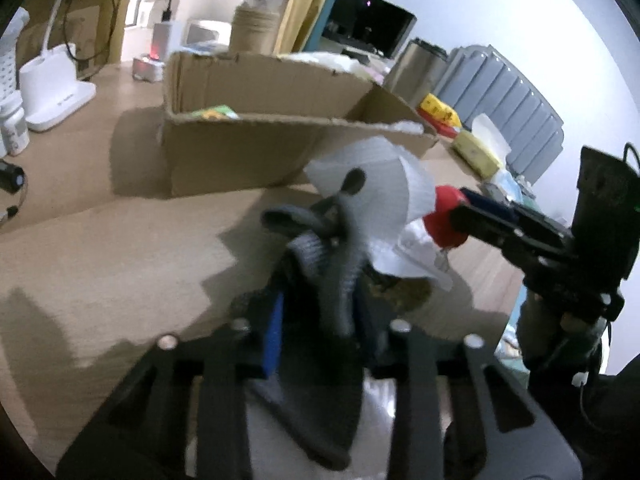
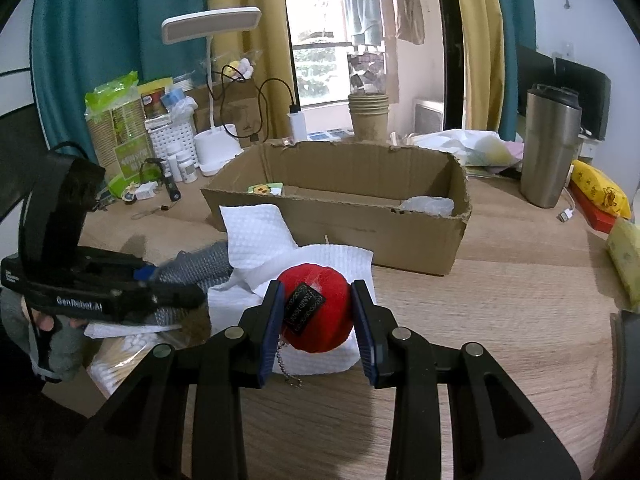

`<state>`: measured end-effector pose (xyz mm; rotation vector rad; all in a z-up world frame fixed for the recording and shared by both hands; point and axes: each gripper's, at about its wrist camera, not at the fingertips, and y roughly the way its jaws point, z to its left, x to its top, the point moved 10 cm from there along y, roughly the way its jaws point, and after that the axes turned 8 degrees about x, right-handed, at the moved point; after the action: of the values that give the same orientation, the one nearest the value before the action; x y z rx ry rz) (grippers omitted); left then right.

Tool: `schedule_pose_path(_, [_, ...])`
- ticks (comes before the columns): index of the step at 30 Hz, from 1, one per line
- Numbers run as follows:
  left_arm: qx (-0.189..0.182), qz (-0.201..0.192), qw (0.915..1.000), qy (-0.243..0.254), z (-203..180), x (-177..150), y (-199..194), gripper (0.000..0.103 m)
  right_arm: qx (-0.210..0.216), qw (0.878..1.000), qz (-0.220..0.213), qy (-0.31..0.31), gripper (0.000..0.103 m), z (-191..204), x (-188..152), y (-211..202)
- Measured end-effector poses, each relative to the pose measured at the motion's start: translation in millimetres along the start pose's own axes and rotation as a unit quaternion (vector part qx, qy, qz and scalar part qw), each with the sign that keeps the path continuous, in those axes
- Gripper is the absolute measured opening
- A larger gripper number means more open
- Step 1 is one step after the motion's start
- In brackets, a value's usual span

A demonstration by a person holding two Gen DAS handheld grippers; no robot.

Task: Organize soft objects
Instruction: 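Lift the grey glove with the left tool while the right tool lifts the red ball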

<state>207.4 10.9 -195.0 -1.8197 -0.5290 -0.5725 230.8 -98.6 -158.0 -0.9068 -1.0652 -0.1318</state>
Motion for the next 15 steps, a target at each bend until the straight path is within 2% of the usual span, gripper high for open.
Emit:
schedule_pose_path(6, [-0.018,-0.032,0.9993,-0.01,-2.3,13.2,-24.0,0.018,0.0,1.0,-0.008,0.001,0.036,-0.9,5.1,-3.5])
schedule_pose_path(9, [-0.03,-0.049,0.9982,-0.018,-4.1,21.6,-37.5,0.017,-0.001,1.0,-0.011,0.0,0.036,-1.2,8.0,-5.5])
schedule_pose_path(11, [-0.023,-0.066,0.9975,-0.014,-4.5,29.0,-46.3,0.017,-0.001,1.0,-0.014,0.0,0.036,-1.6,9.9,-7.0])
schedule_pose_path(15, [-0.011,-0.065,0.9978,-0.006,-1.2,33.0,-44.7,0.015,0.0,1.0,-0.016,-0.001,0.036,-2.3,11.3,-9.1])
